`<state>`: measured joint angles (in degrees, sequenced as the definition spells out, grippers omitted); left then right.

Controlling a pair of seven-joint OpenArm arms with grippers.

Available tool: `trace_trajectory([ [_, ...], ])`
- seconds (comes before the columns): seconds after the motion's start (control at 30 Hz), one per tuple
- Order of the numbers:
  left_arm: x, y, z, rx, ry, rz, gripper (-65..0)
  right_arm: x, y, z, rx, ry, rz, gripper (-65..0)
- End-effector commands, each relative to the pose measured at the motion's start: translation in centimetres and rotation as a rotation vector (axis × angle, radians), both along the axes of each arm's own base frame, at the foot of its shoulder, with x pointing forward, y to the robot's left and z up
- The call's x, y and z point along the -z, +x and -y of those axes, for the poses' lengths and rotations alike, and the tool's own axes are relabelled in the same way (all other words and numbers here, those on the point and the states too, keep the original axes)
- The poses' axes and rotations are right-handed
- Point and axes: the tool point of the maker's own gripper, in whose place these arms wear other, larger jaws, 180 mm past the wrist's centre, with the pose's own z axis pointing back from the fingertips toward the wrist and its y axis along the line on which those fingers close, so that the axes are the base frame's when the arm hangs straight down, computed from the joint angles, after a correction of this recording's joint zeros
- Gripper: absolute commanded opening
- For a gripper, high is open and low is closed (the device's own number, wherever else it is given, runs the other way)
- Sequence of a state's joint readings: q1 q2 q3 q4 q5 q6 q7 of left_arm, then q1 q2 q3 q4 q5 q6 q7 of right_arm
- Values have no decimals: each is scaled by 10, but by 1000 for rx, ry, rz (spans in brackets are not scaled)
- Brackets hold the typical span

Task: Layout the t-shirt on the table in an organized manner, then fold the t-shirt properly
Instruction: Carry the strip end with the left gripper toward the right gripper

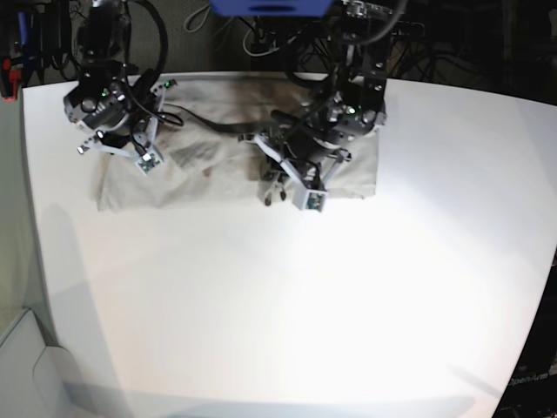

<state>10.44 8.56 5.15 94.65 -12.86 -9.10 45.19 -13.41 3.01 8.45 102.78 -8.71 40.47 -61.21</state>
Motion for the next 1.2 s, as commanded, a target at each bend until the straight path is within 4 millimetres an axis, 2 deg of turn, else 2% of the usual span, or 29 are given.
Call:
trace_trajectory([
  [0.0,-12,7,5,-4,-27,33,-649,8,-10,-1,8,-1,-40,-407],
  [0.1,-13,6,8,4,-32,35,-649,8,-10,-1,8,-1,-40,-407],
  [0.3,-21,1,33,73,-48,57,-648,8,-10,-1,8,-1,-40,-406],
  [0.63,-20,0,33,77,-45,49,-639,8,-10,-1,8,-1,-40,-406],
  [0.7,-22,-1,38,92,-49,53,-592,8,-11,-1,8,-1,-42,-406],
  [0.87,-25,-3,40,100,-55,63,-420,9,-12,-1,6,-1,-45,-406],
  [0.93,-26,-3,41,102,-60,68,-429,9,-12,-1,6,-1,-45,-406],
  [1.07,-35,-2,49,94,-152,56,-501,9,-12,-1,6,-1,-45,-406],
  [1.1,-39,-1,51,93,-178,57,-511,9,-12,-1,6,-1,-45,-406],
  [1.17,-59,9,56,94,-242,94,-513,9,-12,-2,6,0,-45,-406],
])
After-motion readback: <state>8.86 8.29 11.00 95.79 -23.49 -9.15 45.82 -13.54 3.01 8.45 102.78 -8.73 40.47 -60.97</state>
